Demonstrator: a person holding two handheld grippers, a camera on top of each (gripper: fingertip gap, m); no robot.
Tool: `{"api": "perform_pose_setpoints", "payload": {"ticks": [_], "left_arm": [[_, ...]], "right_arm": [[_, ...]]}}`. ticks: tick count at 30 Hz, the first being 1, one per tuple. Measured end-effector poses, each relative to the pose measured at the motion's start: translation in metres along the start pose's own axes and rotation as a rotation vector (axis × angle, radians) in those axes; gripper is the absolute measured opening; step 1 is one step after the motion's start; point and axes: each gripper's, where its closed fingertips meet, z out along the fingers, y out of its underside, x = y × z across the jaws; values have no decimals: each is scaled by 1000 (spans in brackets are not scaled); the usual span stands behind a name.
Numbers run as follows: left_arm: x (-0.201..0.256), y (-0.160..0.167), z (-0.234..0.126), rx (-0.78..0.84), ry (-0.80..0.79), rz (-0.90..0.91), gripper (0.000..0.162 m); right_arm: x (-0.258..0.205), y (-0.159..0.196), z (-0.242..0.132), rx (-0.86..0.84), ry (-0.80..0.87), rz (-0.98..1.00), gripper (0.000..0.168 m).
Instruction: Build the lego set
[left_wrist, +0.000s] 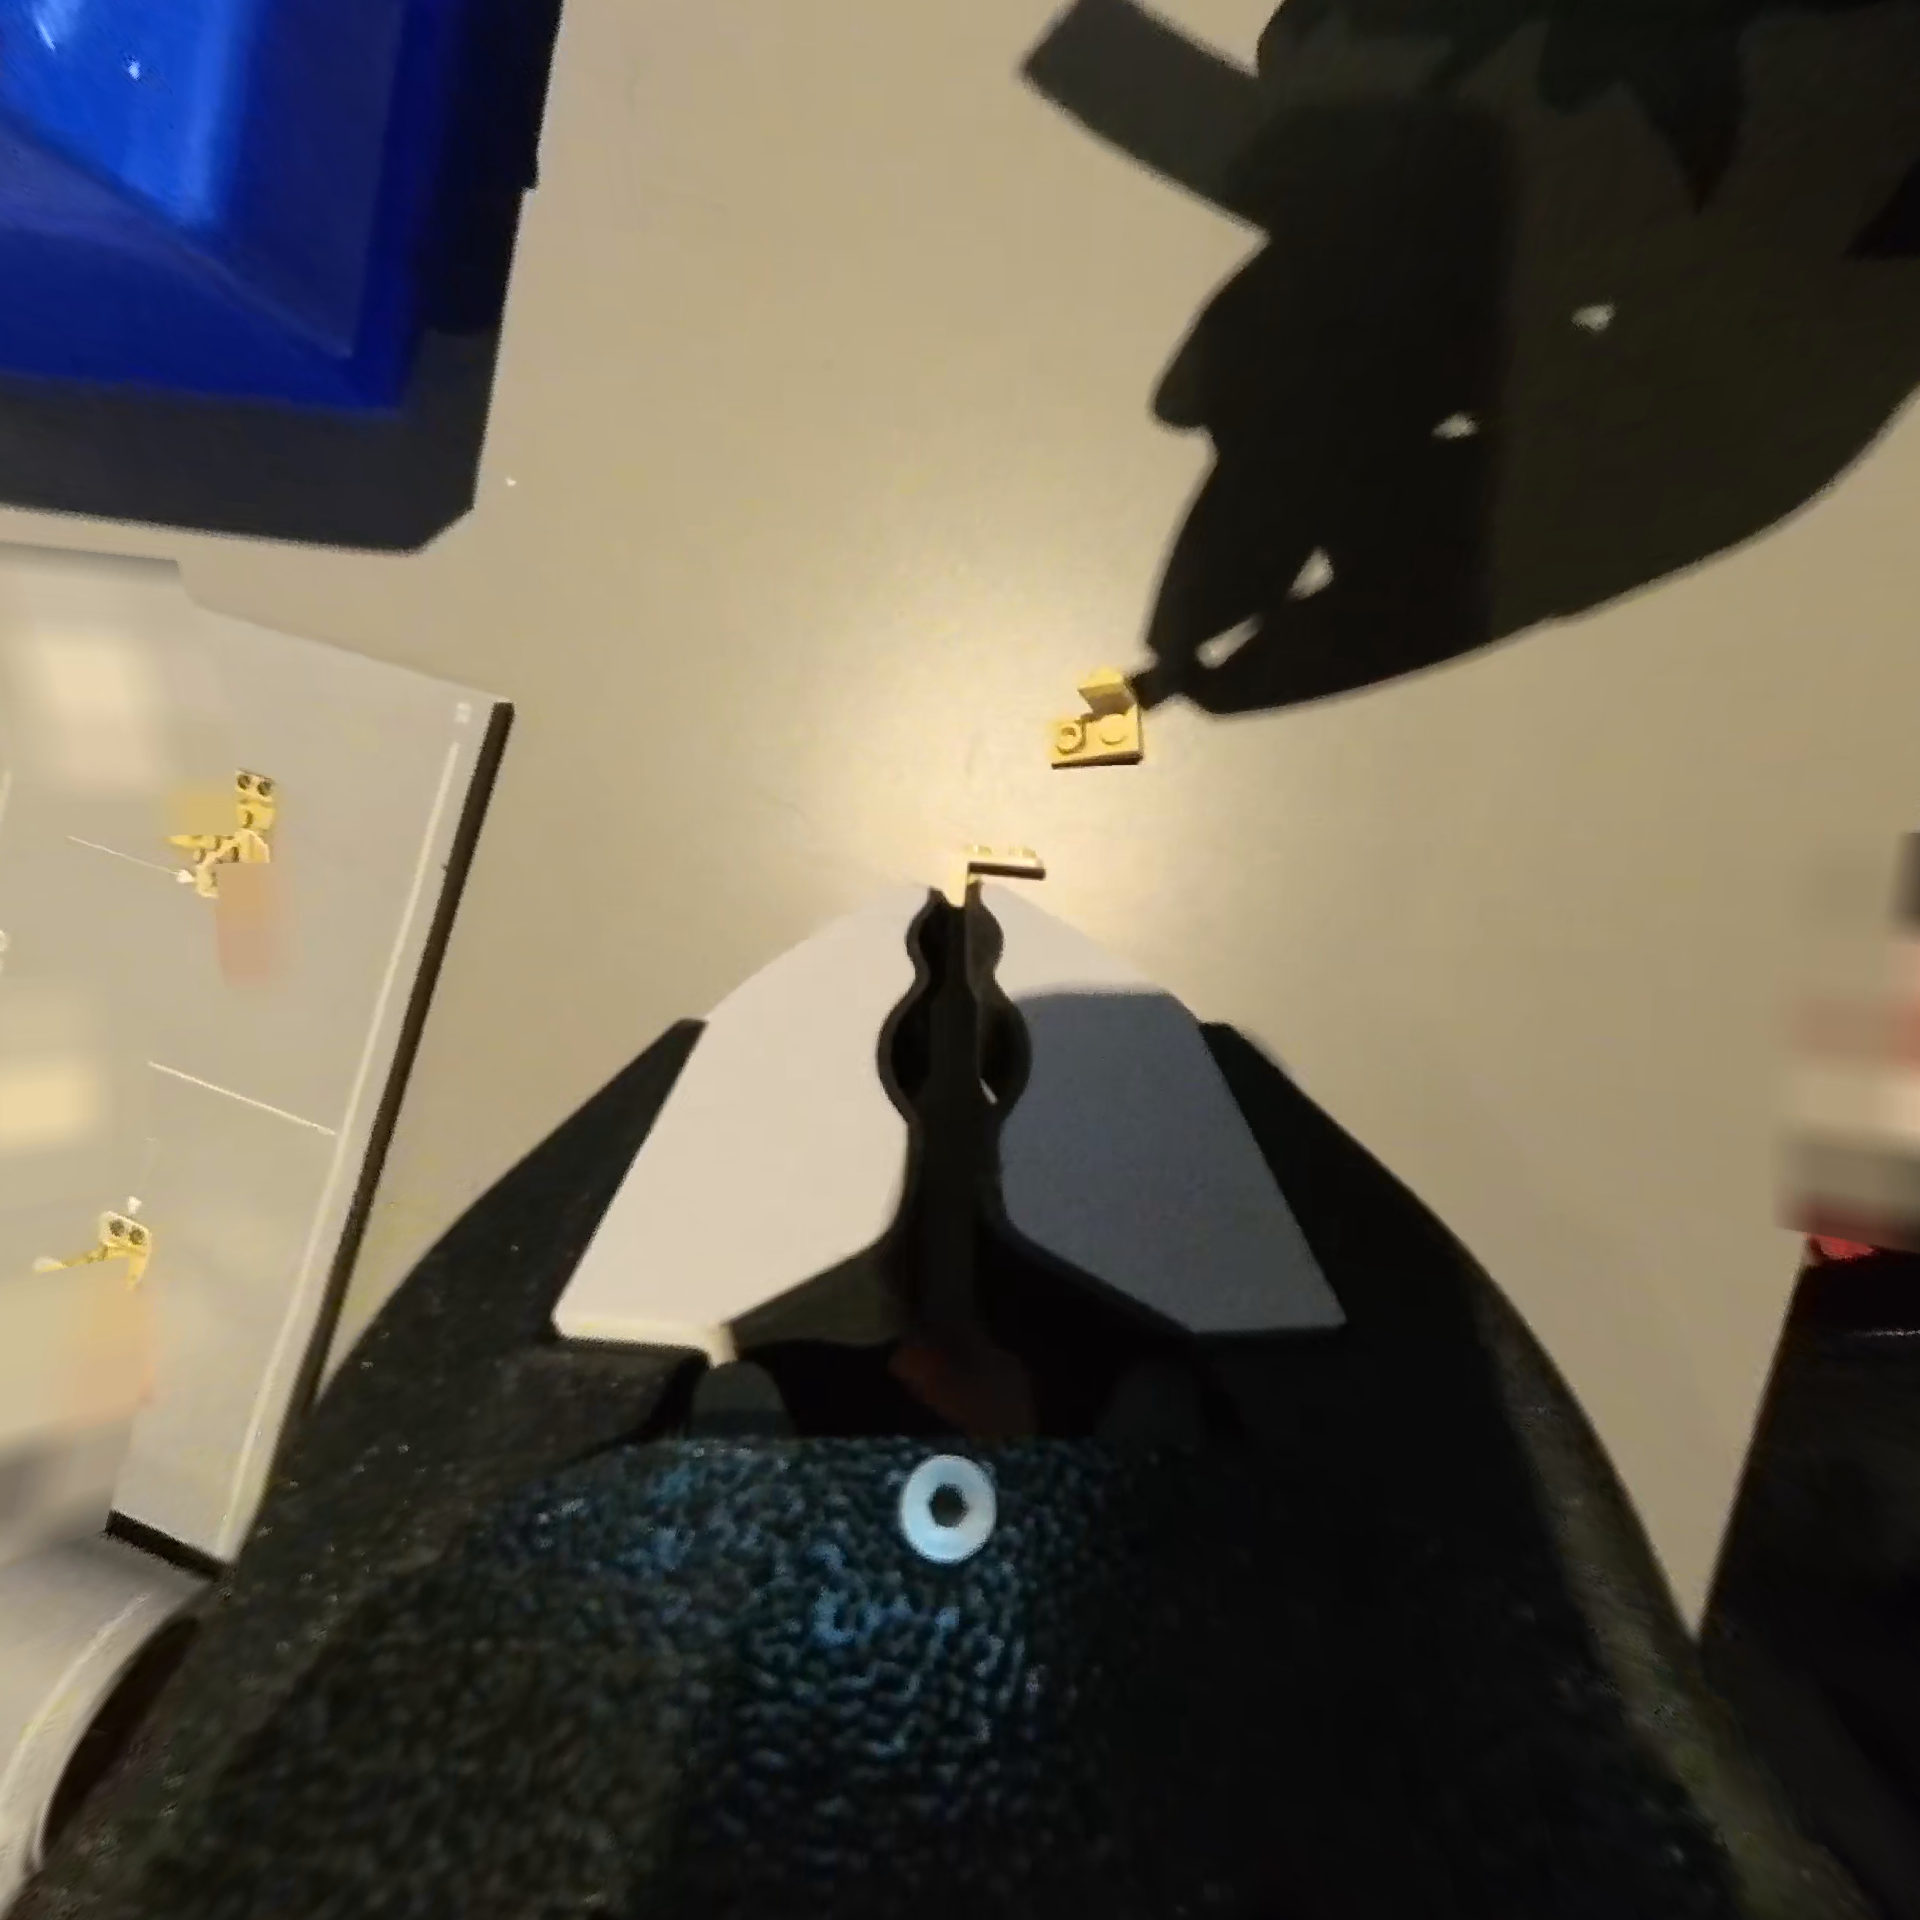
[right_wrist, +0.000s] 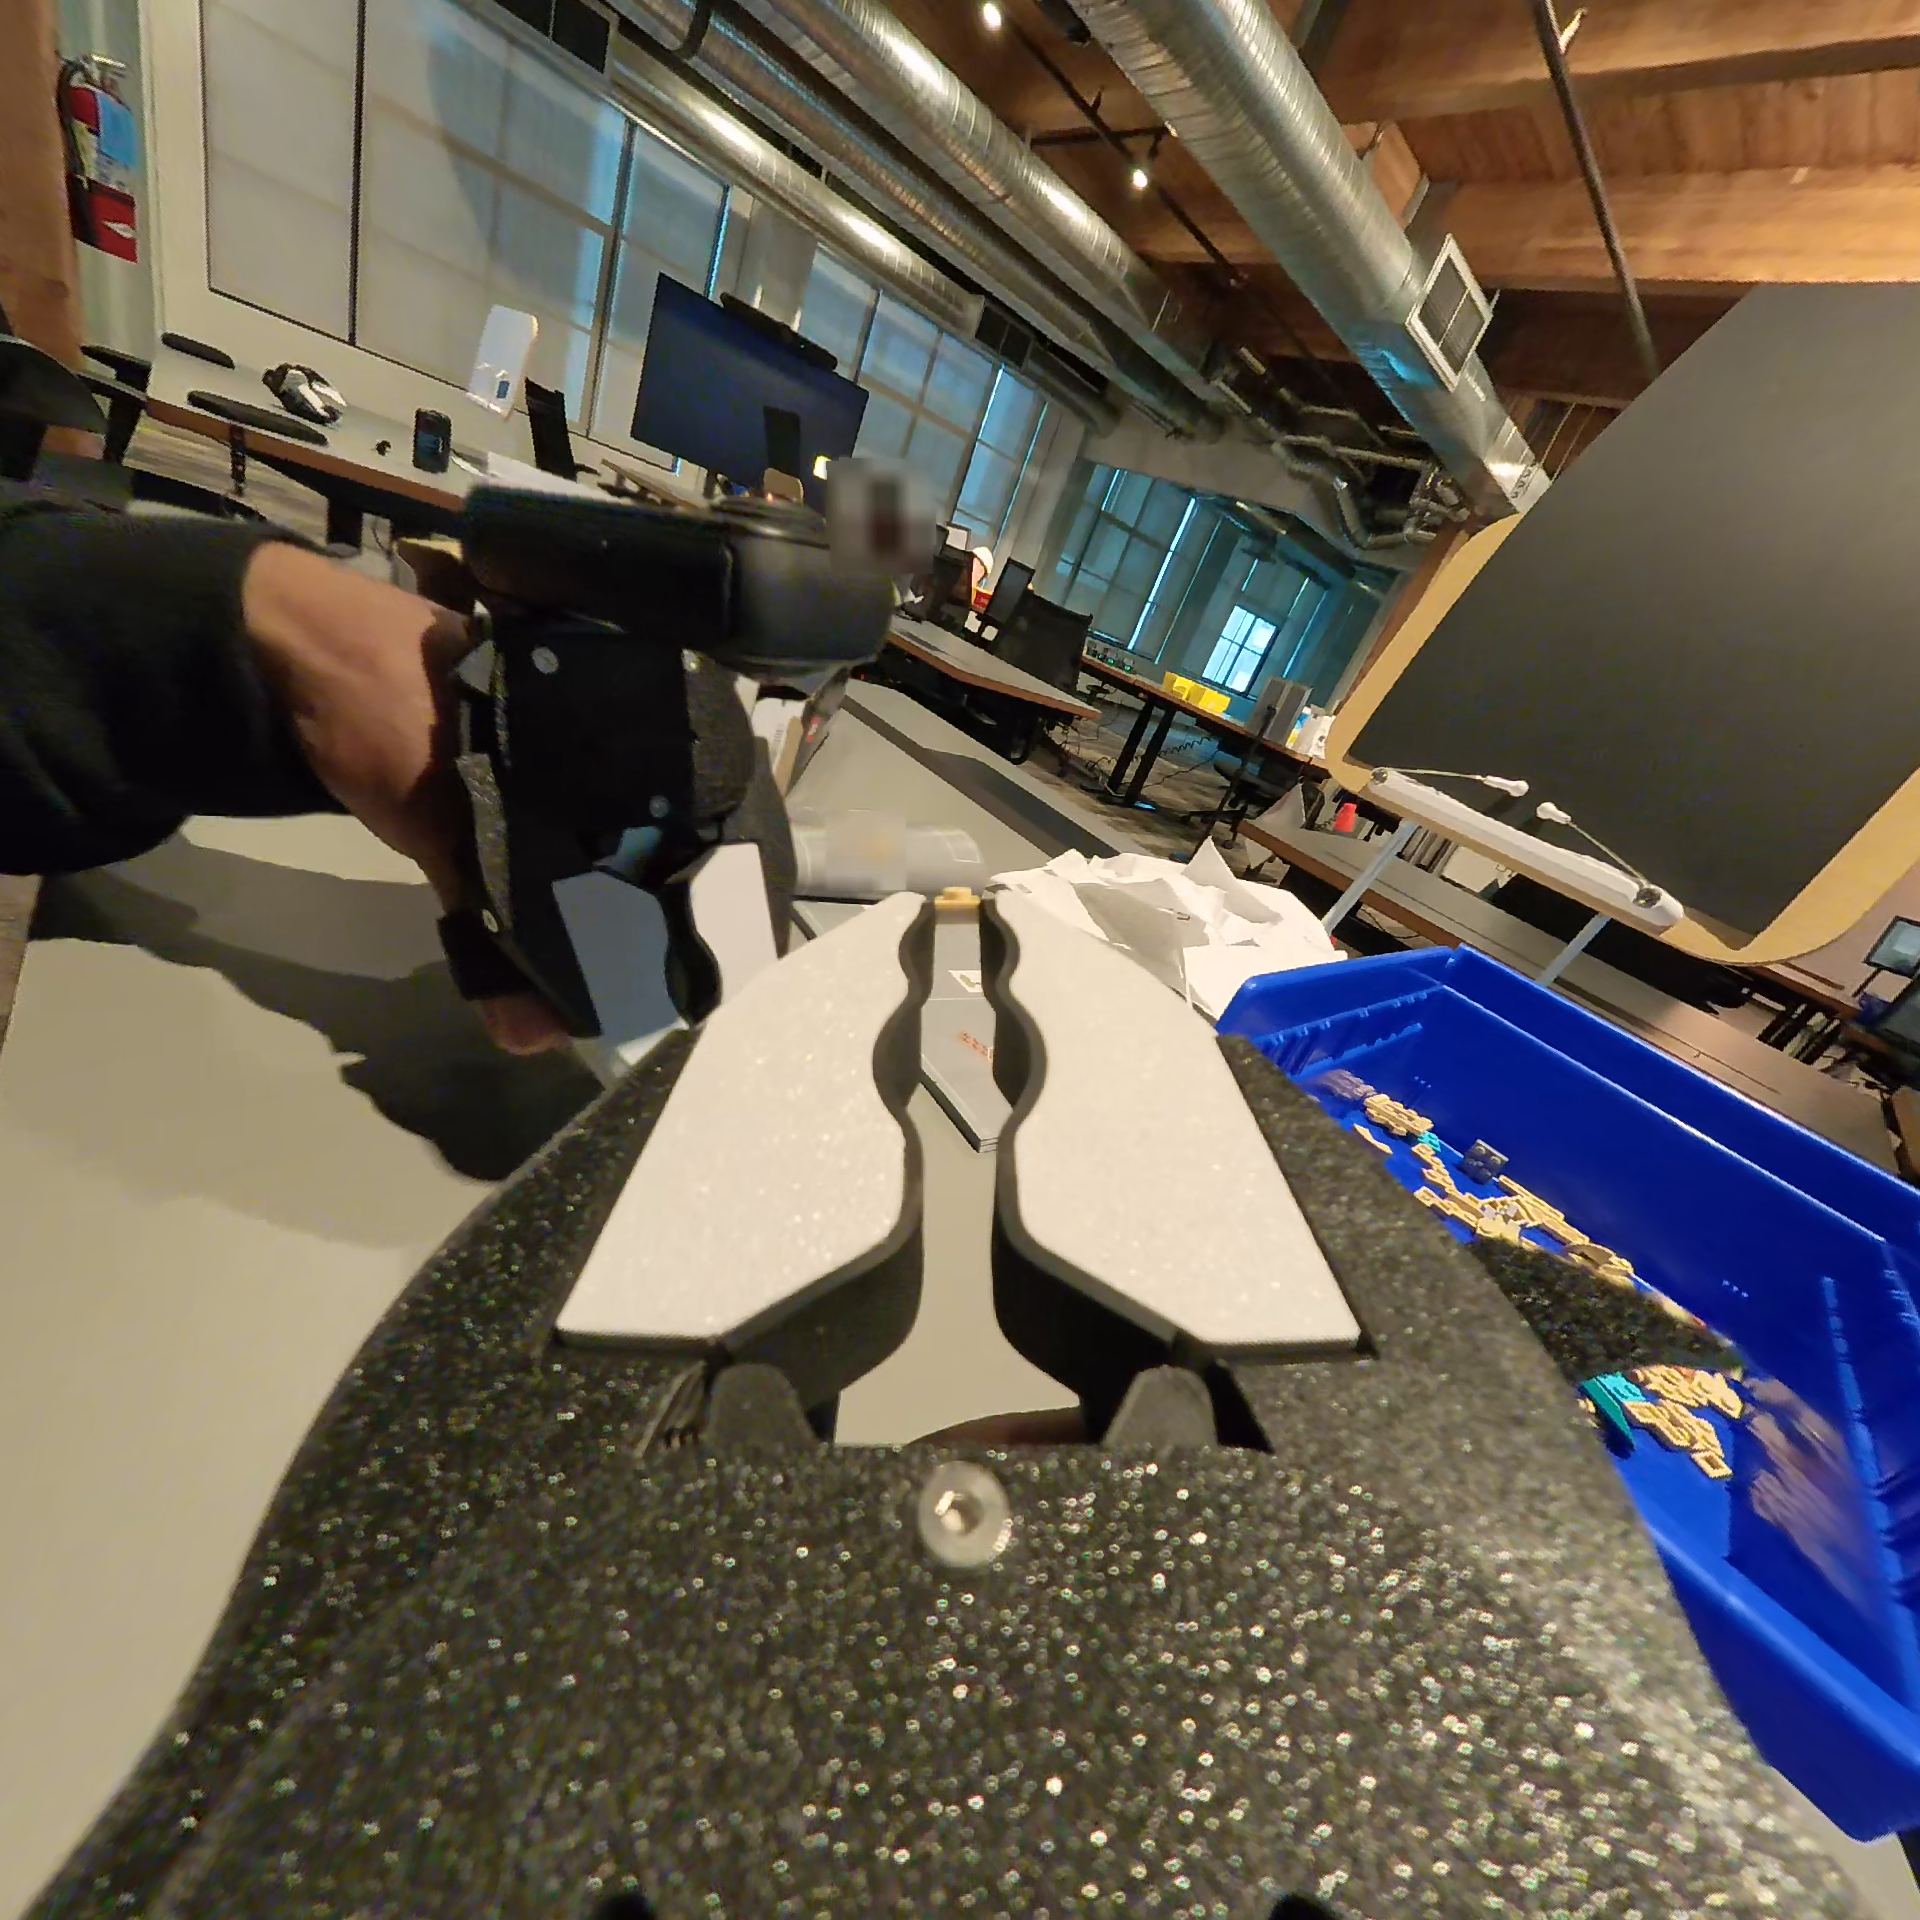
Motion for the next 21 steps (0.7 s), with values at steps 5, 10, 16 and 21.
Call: {"api": "perform_pose_setpoints", "payload": {"ticks": [5, 10, 16, 21], "left_arm": [[6, 4, -7, -49, 4, -52, 16], [8, 3, -14, -72, -17, 18, 19], [7, -6, -14, -43, 40, 441, 22], [7, -9, -11, -7, 229, 645, 20]], "right_arm": [[0, 0, 0, 1, -1, -1, 8], [-1, -1, -1, 5, -2, 0, 8], [-3, -2, -1, 12, -12, 1, 8], [0, -4, -3, 29, -12, 19, 8]]}}
